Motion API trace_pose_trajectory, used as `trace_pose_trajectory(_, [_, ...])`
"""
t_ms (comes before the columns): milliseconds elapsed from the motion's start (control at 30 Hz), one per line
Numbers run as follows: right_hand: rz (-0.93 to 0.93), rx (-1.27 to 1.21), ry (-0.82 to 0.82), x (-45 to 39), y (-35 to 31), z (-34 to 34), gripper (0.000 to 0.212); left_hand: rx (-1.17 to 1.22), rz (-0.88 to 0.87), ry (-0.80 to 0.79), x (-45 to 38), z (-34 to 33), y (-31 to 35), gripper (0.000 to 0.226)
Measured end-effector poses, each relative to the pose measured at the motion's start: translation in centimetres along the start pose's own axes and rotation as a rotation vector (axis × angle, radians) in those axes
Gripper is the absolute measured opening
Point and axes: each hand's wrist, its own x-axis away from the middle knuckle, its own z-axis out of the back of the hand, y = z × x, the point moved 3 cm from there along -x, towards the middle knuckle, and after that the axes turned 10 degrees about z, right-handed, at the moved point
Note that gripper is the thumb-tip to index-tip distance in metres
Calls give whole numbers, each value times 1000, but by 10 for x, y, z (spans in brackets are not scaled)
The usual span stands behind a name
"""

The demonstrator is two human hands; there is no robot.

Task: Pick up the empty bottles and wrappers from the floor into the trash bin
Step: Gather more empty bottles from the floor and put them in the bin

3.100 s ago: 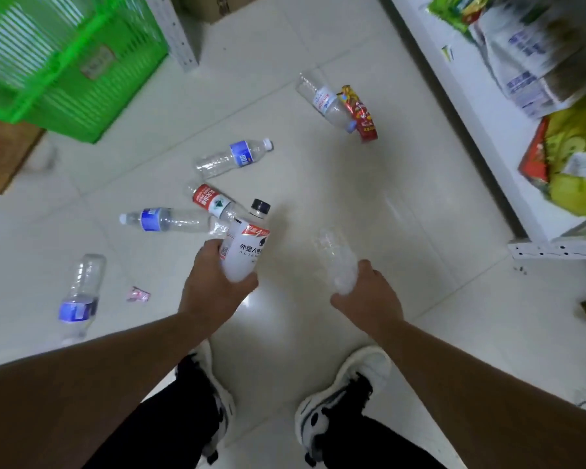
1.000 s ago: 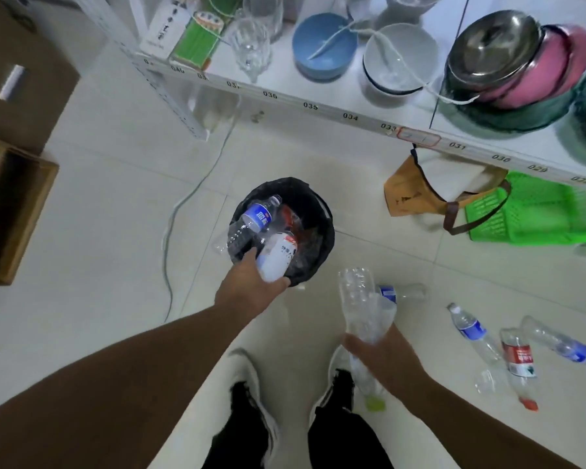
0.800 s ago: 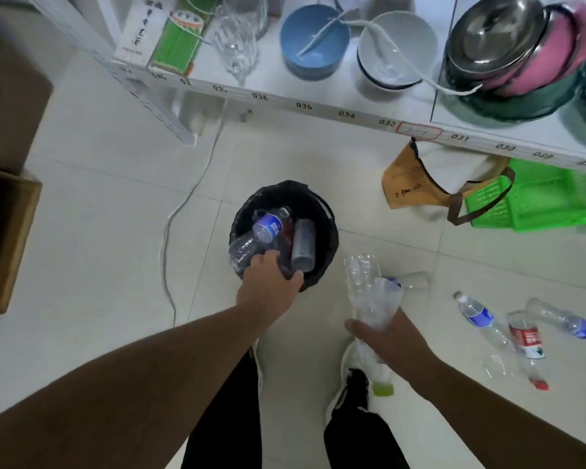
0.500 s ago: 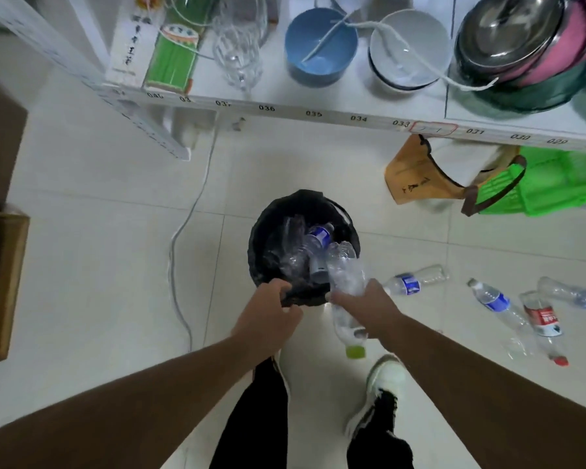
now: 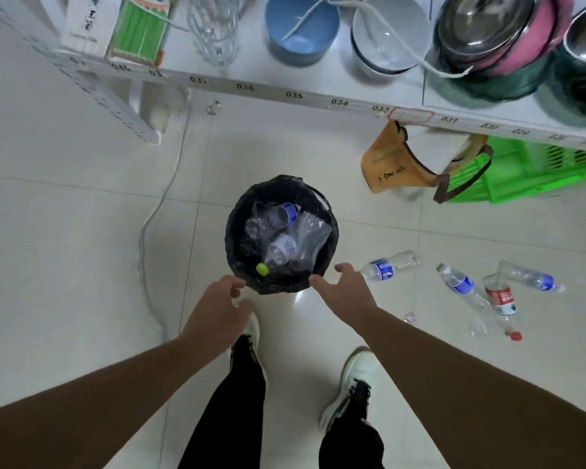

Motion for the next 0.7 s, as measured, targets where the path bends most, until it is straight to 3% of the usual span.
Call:
trace_pose_trajectory(167, [-79, -27, 37, 33, 63, 42, 88, -32, -85, -32, 13, -17, 42, 37])
trace_pose_trajectory(300, [-144, -104, 92, 64, 120, 73, 90, -115, -122, -109, 31, -43, 81, 52])
trace_pose_trajectory(433, [-204, -186, 139, 95, 177, 103, 92, -197, -233, -126, 50, -82, 119, 47])
trace_pose_trajectory(700, [-281, -286, 205, 144, 287, 163, 97, -402, -276, -116, 76, -169, 177, 70])
